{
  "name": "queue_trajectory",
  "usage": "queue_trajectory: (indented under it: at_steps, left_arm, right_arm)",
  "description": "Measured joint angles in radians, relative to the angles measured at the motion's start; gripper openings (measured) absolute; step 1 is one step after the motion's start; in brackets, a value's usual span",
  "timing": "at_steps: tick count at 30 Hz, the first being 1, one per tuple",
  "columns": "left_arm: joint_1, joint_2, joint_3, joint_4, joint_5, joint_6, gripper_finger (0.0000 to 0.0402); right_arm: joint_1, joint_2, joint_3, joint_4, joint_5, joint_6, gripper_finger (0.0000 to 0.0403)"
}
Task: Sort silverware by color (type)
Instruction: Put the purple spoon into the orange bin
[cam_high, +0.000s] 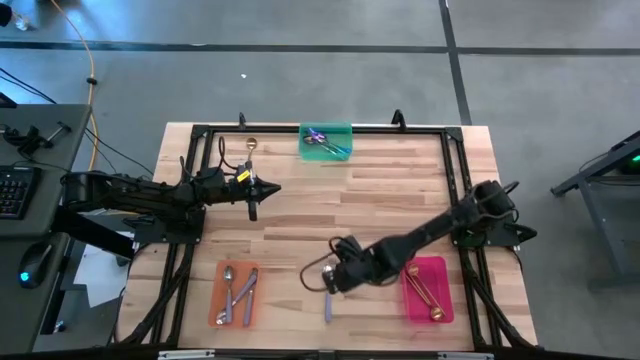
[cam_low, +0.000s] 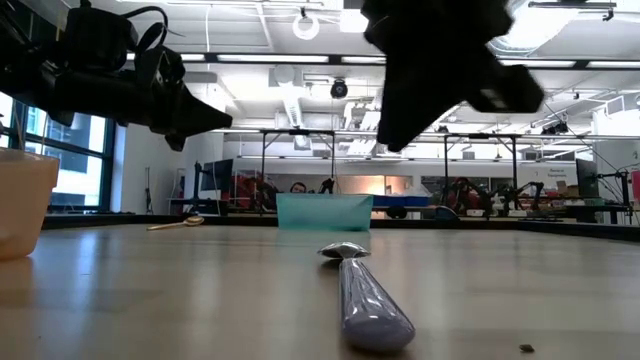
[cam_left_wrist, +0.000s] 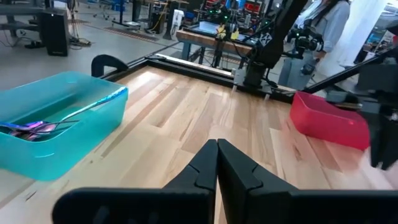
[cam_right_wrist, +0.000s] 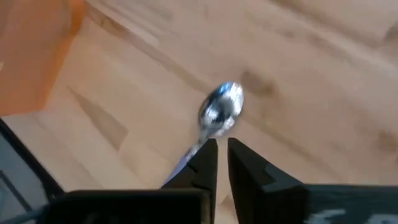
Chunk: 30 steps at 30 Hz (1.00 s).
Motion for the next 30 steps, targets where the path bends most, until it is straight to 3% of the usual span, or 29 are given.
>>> queue_trajectory:
  at_steps: [6, 14, 30]
  left_arm:
    - [-0.001, 0.0, 0.0, -0.017, 0.0, -0.009, 0.0001]
    - [-0.015, 0.0, 0.0, -0.041, -0.025, 0.042, 0.0001]
    - [-0.015, 0.0, 0.0, -0.106, -0.032, 0.046, 0.0001]
  right_arm:
    - [0.066, 0.052, -0.001, 0.052, 0.053, 0.156, 0.007]
    - [0.09, 0.132, -0.001, 0.164, 0.103, 0.211, 0.014]
    - [0.057, 0.261, 0.067, 0.154, 0.115, 0.233, 0.0145]
